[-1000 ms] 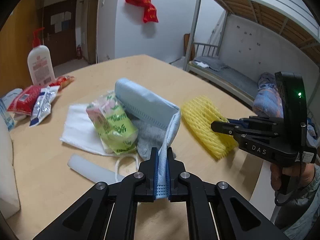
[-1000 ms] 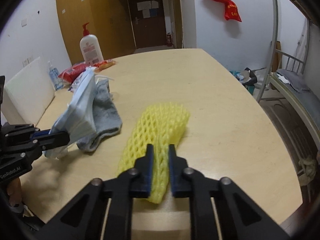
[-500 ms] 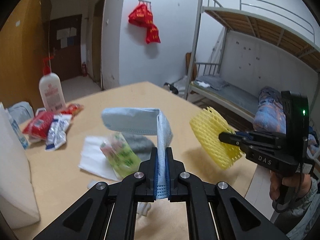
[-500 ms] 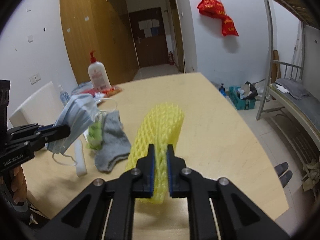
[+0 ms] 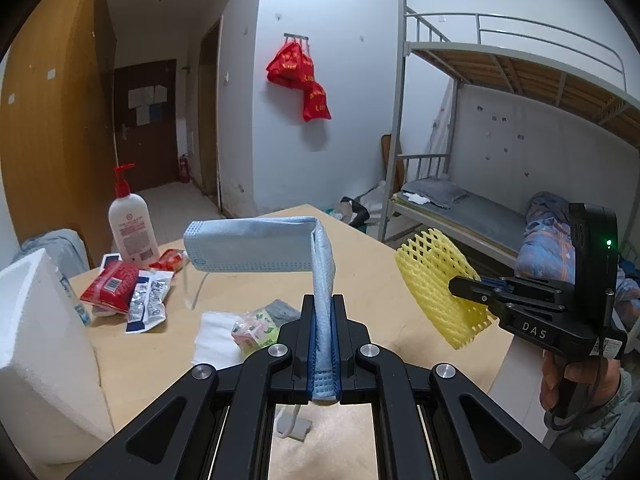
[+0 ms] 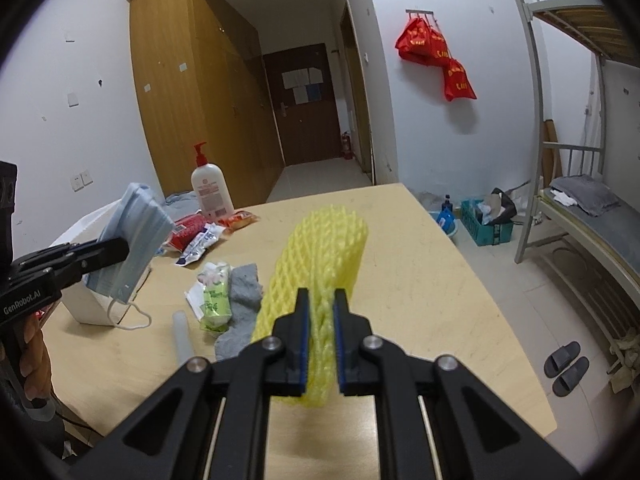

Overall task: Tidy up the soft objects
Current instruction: 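Carry the blue mask and yellow net with both tools over the white foam box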

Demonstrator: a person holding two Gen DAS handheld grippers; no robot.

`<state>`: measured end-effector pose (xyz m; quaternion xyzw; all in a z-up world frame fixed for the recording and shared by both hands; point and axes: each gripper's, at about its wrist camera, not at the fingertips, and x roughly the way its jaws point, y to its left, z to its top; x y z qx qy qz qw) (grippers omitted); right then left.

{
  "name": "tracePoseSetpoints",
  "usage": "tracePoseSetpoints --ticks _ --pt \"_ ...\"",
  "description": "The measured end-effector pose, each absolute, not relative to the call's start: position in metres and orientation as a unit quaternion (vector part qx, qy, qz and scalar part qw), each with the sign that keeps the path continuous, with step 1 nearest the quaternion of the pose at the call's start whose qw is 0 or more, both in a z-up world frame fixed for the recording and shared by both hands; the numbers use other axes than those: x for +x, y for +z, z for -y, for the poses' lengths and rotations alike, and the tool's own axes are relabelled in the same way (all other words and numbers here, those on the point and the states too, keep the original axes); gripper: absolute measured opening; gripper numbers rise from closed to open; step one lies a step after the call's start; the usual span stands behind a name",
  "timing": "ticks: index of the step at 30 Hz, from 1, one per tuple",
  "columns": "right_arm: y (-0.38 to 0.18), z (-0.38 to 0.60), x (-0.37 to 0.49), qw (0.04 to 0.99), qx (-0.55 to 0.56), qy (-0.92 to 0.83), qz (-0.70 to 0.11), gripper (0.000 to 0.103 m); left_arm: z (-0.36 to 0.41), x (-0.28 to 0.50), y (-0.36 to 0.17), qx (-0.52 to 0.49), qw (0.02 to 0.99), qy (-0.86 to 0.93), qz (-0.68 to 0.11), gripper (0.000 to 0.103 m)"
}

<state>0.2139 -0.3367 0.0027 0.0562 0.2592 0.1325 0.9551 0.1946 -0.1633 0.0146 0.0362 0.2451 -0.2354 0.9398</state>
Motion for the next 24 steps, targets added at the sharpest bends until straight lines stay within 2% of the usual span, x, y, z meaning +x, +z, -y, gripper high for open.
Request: tracePoseSetpoints --ticks 13,24 --pt "0.019 0.321 0.195 0.958 0.061 0.163 -0.226 0.013 0.147 0.165 0.03 0.045 0.951 -0.204 -0.229 0.007" --pt "0.035 0.285 0.179 0.954 0.053 0.222 -0.194 0.013 0.117 0.109 0.045 0.048 0.966 -0.148 -0.207 0.007"
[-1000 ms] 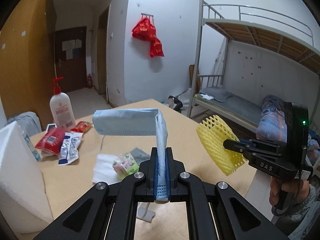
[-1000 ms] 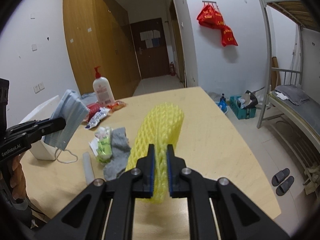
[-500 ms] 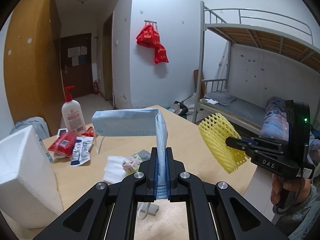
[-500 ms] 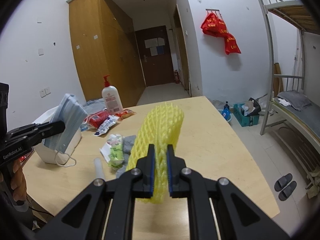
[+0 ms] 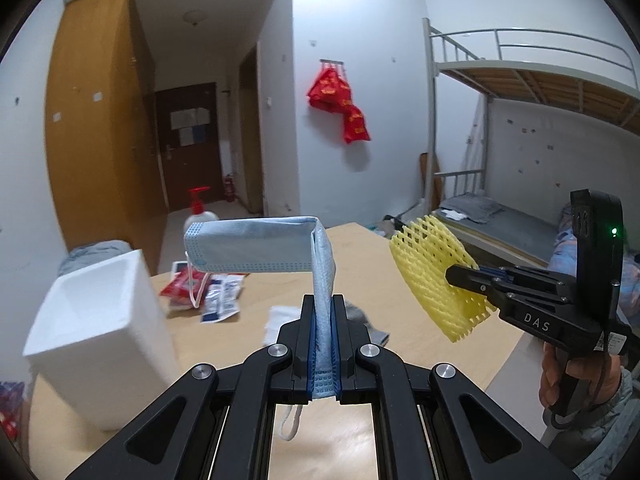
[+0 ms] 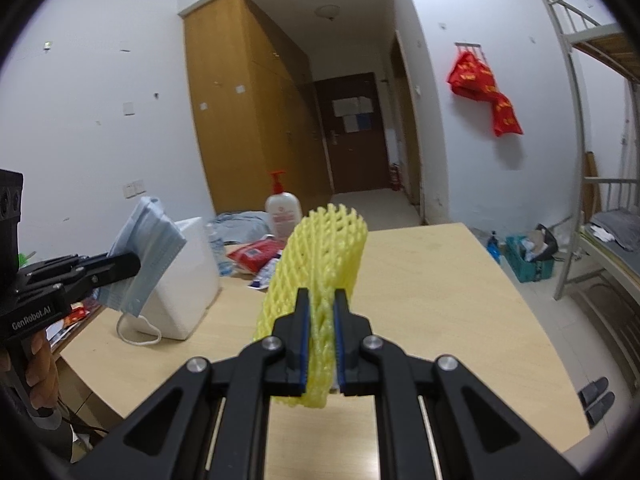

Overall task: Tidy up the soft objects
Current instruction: 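Carry the blue mask and yellow net with both tools over the white foam box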

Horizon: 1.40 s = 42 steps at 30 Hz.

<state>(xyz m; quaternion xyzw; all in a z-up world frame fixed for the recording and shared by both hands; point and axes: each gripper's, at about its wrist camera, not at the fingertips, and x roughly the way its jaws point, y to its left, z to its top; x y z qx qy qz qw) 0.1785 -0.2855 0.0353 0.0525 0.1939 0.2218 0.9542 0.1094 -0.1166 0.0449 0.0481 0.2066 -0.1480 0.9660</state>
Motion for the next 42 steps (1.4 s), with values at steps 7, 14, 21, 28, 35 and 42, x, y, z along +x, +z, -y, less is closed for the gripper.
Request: tracePoseSetpoints --ticks 7,14,21,28,35,42 --pt "0.039 0.259 0.17 0.945 0.043 0.267 -0.185 0.013 0.089 0.081 0.046 0.036 0.973 -0.105 -0.204 0.007" --pt "0.044 0.23 0.16 0.932 0.031 0.316 -0.174 0.013 0.059 0.055 0.045 0.029 0.978 -0.066 -0.196 0.007" --pt "0.048 0.201 0.157 0.914 0.019 0.369 -0.168 0.013 0.026 0.034 0.045 0.013 0.982 -0.002 -0.191 0.007" --pt "0.052 0.165 0.156 0.888 0.004 0.429 -0.166 0.013 -0.004 0.02 0.046 -0.011 0.982 0.059 -0.18 0.007" --pt "0.056 0.131 0.154 0.871 -0.012 0.463 -0.164 0.013 -0.032 0.006 0.044 -0.026 0.979 0.106 -0.169 0.007" --pt "0.059 0.106 0.154 0.866 -0.023 0.47 -0.167 0.013 -0.048 0.009 0.048 -0.03 0.98 0.107 -0.165 0.007"
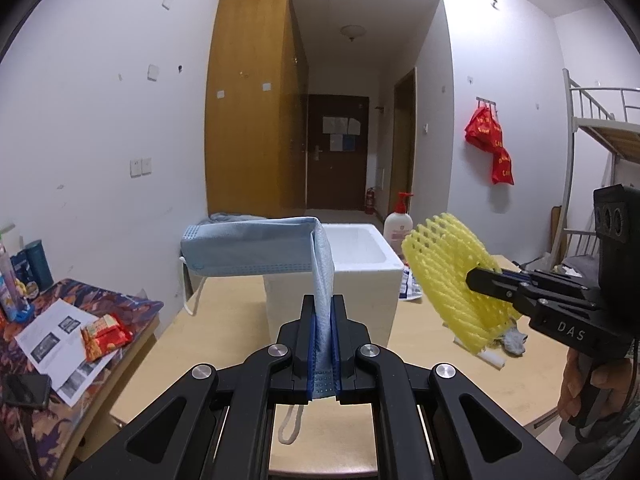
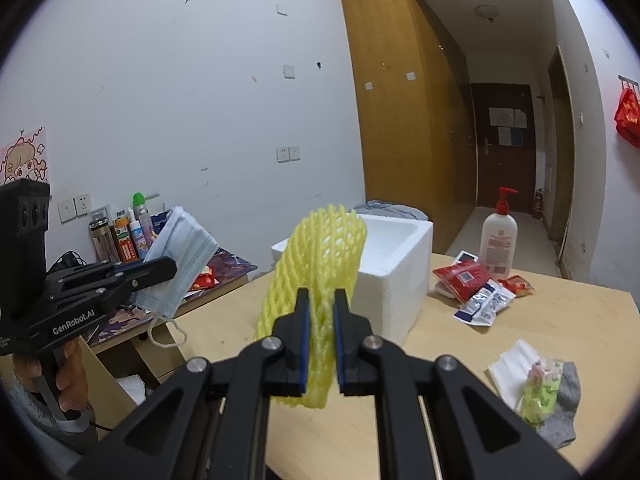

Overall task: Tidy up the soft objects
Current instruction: 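Carry the blue mask and yellow net with both tools over the white foam box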

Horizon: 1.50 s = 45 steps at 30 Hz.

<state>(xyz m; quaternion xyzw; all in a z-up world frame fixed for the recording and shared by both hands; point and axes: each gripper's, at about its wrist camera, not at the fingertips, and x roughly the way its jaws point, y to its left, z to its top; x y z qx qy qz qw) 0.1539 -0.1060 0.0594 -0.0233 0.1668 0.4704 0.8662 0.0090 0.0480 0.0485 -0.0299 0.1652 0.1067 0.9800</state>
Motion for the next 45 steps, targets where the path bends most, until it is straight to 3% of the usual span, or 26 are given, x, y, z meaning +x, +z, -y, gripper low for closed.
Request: tracePoseSetpoints --ticks 23,45 --pt "0.093 0.044 0.215 0.878 -0.031 0.447 -0.169 0.013 -0.096 0.098 0.071 -0.006 0.982 0.072 -0.173 0.007" --pt "0.091 0.027 0.272 0.891 -0.021 0.407 -0.198 0.013 -0.105 0.194 0.064 0.005 0.976 0.011 -0.219 0.007"
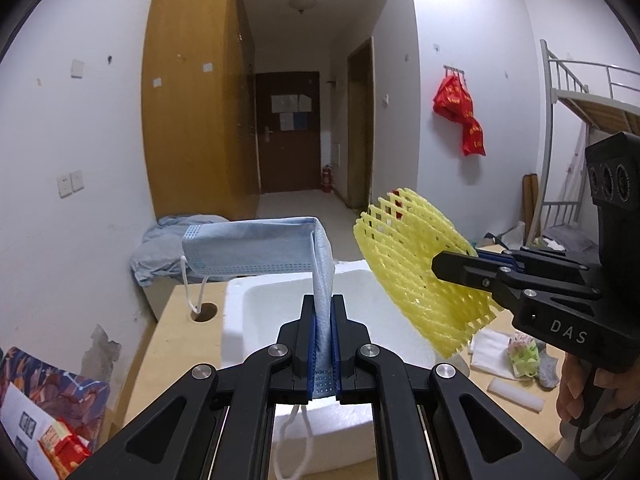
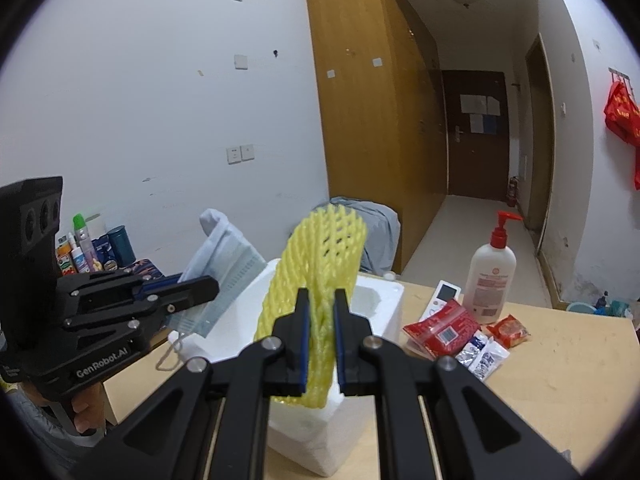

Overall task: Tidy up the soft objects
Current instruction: 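Carry the blue mask and yellow net with both tools over the white foam box, then open the left tool to drop the blue mask into the foam box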

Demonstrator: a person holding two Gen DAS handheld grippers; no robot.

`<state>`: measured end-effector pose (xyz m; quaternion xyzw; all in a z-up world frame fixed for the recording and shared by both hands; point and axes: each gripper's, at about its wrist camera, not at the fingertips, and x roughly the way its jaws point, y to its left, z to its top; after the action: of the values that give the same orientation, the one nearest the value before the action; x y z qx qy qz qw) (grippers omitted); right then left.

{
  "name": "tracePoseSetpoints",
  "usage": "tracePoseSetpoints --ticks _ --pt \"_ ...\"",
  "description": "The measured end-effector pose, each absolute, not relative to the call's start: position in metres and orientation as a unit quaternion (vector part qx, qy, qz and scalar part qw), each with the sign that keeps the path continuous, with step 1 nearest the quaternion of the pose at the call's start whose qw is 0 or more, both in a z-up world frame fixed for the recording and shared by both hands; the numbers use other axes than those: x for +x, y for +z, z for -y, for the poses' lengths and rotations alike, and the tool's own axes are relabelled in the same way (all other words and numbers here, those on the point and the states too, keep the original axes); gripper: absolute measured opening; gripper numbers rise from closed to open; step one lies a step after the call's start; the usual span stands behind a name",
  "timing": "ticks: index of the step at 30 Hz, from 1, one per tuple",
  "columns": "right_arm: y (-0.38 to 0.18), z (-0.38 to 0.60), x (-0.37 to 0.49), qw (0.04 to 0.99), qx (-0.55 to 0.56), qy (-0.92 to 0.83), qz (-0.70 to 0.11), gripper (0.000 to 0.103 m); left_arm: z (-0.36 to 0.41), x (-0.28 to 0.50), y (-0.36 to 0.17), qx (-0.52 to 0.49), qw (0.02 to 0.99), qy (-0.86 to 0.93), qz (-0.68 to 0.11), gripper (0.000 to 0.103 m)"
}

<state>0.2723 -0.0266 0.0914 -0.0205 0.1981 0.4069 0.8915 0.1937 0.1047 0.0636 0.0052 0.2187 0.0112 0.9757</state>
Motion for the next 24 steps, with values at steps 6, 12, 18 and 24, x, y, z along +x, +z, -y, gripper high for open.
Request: tracePoseSetpoints --ticks 6,12,18,24 --pt "0.09 0.033 0.279 0.894 -0.013 0.4 -0.201 0.013 -0.103 0.214 0.057 0.006 0.971 0.0 -0.237 0.007" --pt "0.09 0.035 0.278 0.897 -0.012 0.394 -0.201 0.013 -0.102 0.229 0.051 0.004 0.967 -0.008 -0.254 0.007" --pt "0.091 0.038 0.277 0.899 -0.012 0.39 -0.201 0.013 -0.102 0.231 0.048 0.007 0.966 -0.004 -0.258 0.01" --pt "0.093 0.04 0.276 0.9 -0.01 0.388 -0.198 0.013 -0.098 0.22 0.052 0.021 0.974 0.018 -0.226 0.093"
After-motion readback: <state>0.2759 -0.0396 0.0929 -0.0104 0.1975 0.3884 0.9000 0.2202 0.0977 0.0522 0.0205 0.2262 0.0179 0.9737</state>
